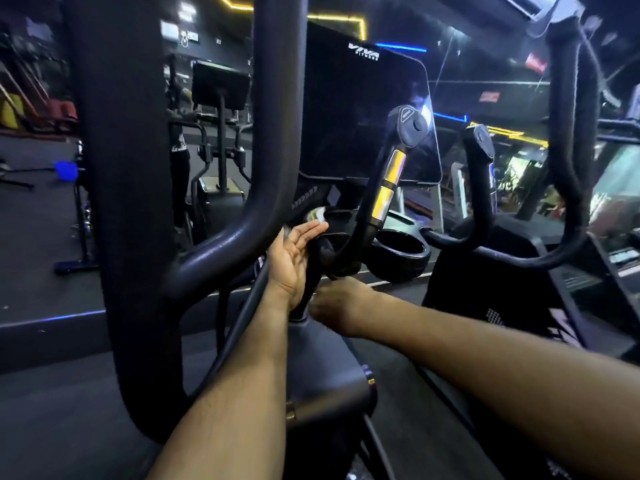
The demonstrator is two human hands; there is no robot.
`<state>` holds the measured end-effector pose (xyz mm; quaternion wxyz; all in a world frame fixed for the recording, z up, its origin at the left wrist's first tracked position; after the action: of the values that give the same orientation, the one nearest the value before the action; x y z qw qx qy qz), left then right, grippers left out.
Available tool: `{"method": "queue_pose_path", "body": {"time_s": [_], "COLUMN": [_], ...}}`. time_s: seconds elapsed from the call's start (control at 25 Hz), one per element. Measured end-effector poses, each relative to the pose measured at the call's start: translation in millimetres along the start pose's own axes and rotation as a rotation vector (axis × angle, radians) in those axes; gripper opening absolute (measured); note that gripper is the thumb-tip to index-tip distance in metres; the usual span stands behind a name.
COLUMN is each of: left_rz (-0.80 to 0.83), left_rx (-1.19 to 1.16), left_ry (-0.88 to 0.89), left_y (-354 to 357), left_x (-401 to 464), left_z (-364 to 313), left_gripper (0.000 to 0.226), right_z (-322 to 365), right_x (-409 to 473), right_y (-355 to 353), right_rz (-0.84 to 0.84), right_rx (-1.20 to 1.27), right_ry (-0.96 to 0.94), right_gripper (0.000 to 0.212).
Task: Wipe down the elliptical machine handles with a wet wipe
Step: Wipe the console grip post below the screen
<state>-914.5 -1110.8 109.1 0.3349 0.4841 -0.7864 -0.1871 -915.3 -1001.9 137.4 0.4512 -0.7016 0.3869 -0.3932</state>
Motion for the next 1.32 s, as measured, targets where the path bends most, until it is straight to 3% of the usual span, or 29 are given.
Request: {"method": "queue_pose_path", "body": {"time_s": [0.08,0.2,0.28,0.4,0.52,0.64,0.68,0.84,0.88,0.96,1.16,1.24,1.32], "left_rz": [0.015,0.035,0.031,0.045,0.053,0.043,0.043,0.032,0.031,0.027,0.057,0.045,0.043], "left_rx": [0.051,0.103,0.125,0.117,0.139,0.151,0.163,0.158,0.162,0.168,0.119,0.157,0.173], "left_ry": [0.007,0.043,0.039,0.043,0.046,0.062,0.061,0.058,0.058,0.057,0.058,0.054,0.053], "left_y": [-2,-4,-5,-2,-4,-4,-3,-8,-7,-7,-7,-10,-10], "left_x": [1,5,5,3,4,4,3,5,6,7,6,7,8], "left_z": [1,-1,-1,-1,0,-3,-3,0,0,1,4,4,4], "left_gripper": [0.082,0.083,0.082,0.080,0.078,0.076,0.076,0.077,0.076,0.075,0.073,0.073,0.073], "right_z": [-52,-86,-76,-68,-68,-69,-68,-71,-72,-71,-59,-52,-46], "right_x": [-27,-49,-31,2,19,26,26,-14,-22,-15,24,13,-7], "right_y": [13,74,106,107,98,91,91,99,100,100,104,97,92], "right_rz": [-0.122,-0.442,-0.578,-0.703,-0.712,-0.705,-0.682,-0.728,-0.732,-0.685,-0.697,-0.636,-0.672], "right_rx": [0.543,1.859,2.254,2.564,2.715,2.729,2.753,2.695,2.649,2.645,3.001,3.014,2.971], "right_ry": [0.414,1.075,1.201,1.180,1.024,0.933,0.926,1.087,1.104,1.111,1.091,1.052,1.133], "right_gripper": [0.018,0.023,0.021,0.020,0.029,0.058,0.059,0.009,0.007,0.009,0.007,0.017,0.020]}}
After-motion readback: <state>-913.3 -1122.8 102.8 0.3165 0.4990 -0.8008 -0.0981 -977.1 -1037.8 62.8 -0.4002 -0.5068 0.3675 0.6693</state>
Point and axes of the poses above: each hand's wrist, its own x-axis towards the middle knuckle, its own y-axis out of the palm, z = x × y, the point moved 9 cm from there along x, towards the middle knuckle, and after that the axes turned 8 degrees about y, right-handed, at the moved point
